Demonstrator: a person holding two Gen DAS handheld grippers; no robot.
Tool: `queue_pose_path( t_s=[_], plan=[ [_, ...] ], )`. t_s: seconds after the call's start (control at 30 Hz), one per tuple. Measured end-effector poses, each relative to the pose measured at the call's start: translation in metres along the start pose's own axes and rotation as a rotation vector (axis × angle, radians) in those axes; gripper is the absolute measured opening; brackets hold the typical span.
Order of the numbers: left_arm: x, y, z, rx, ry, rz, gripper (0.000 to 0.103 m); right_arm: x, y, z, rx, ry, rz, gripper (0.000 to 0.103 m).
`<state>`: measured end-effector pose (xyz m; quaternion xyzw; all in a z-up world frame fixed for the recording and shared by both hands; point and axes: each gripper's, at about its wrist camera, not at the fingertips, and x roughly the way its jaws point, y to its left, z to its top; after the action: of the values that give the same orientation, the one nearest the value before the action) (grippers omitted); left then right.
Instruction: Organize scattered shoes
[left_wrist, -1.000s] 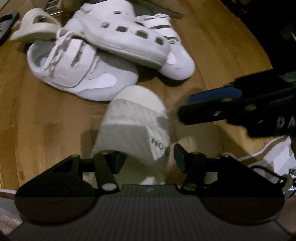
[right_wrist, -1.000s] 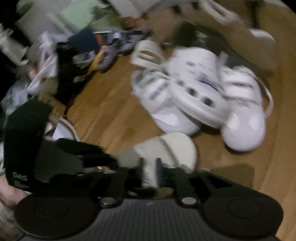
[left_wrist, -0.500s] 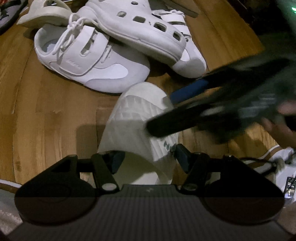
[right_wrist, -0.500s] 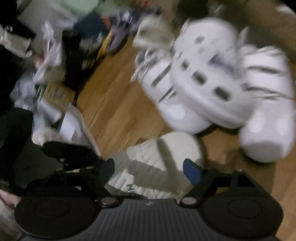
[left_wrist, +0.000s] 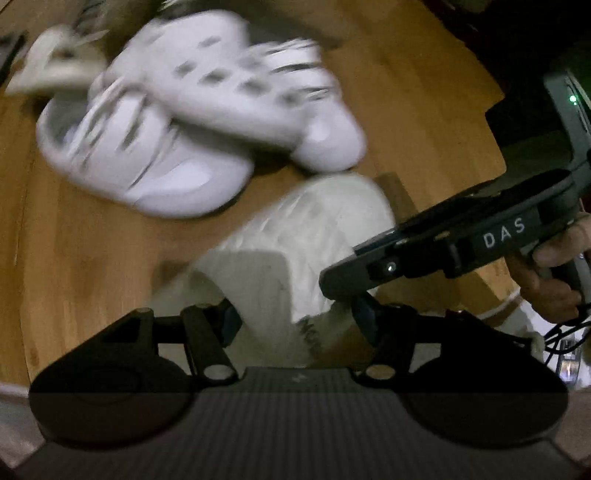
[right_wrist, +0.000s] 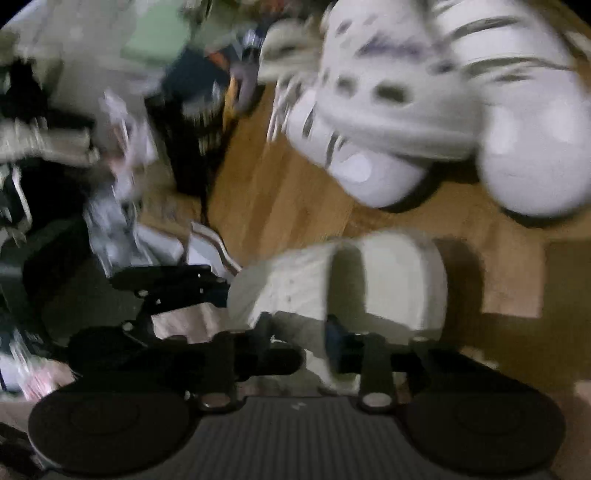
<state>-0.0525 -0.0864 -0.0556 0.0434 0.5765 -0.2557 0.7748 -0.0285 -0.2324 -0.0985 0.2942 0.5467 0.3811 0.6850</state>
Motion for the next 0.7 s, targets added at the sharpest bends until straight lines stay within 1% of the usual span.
queue_pose_path(
  t_s=[0.03,0.1,0.13,0.2,0.23,0.3,0.37,0.4,0.47,0.5,0.53,0.57,0.6,0.67,0.7],
  plan=[
    [0.001,-0.010,0.006,0.028,-0.002,-0.007,0.061,-0.013,0.001,-0.006,0.002,-0.033,-0.017,0.025],
    [0.005,-0.038,0.023,0.106,-0.010,-0.045,0.062,-0.046,0.001,-0.021,0.027,-0.116,-0.060,0.025],
    [0.007,-0.048,0.029,0.125,-0.011,-0.072,0.063,-0.062,-0.001,-0.028,0.048,-0.152,-0.077,0.025],
    [0.020,-0.080,0.047,0.164,-0.004,-0.163,0.063,-0.097,-0.002,-0.049,0.076,-0.227,-0.139,0.025],
    [0.025,-0.089,0.052,0.179,0.000,-0.182,0.063,-0.112,-0.003,-0.060,0.085,-0.262,-0.169,0.025],
    [0.041,-0.122,0.067,0.236,0.013,-0.230,0.063,-0.140,-0.009,-0.083,0.131,-0.336,-0.221,0.024],
    [0.053,-0.146,0.078,0.277,0.017,-0.252,0.063,-0.170,-0.020,-0.107,0.193,-0.425,-0.279,0.024],
    [0.061,-0.161,0.086,0.306,0.017,-0.263,0.063,-0.178,-0.025,-0.114,0.212,-0.456,-0.298,0.024],
    [0.075,-0.186,0.102,0.342,0.018,-0.271,0.065,-0.201,-0.040,-0.129,0.255,-0.544,-0.342,0.024],
    [0.082,-0.198,0.110,0.361,0.018,-0.262,0.063,-0.213,-0.048,-0.136,0.278,-0.592,-0.365,0.022],
    [0.086,-0.206,0.115,0.375,0.013,-0.238,0.064,-0.224,-0.056,-0.143,0.306,-0.638,-0.398,0.017],
    [0.091,-0.216,0.121,0.391,0.002,-0.206,0.065,-0.233,-0.068,-0.148,0.347,-0.678,-0.442,0.017],
    [0.092,-0.221,0.124,0.393,-0.006,-0.201,0.066,-0.237,-0.080,-0.152,0.390,-0.703,-0.468,0.017],
    [0.094,-0.224,0.128,0.383,-0.011,-0.198,0.067,-0.238,-0.102,-0.159,0.463,-0.741,-0.483,0.017],
    [0.094,-0.224,0.129,0.383,-0.011,-0.186,0.067,-0.235,-0.108,-0.162,0.484,-0.757,-0.505,0.017]
  ],
)
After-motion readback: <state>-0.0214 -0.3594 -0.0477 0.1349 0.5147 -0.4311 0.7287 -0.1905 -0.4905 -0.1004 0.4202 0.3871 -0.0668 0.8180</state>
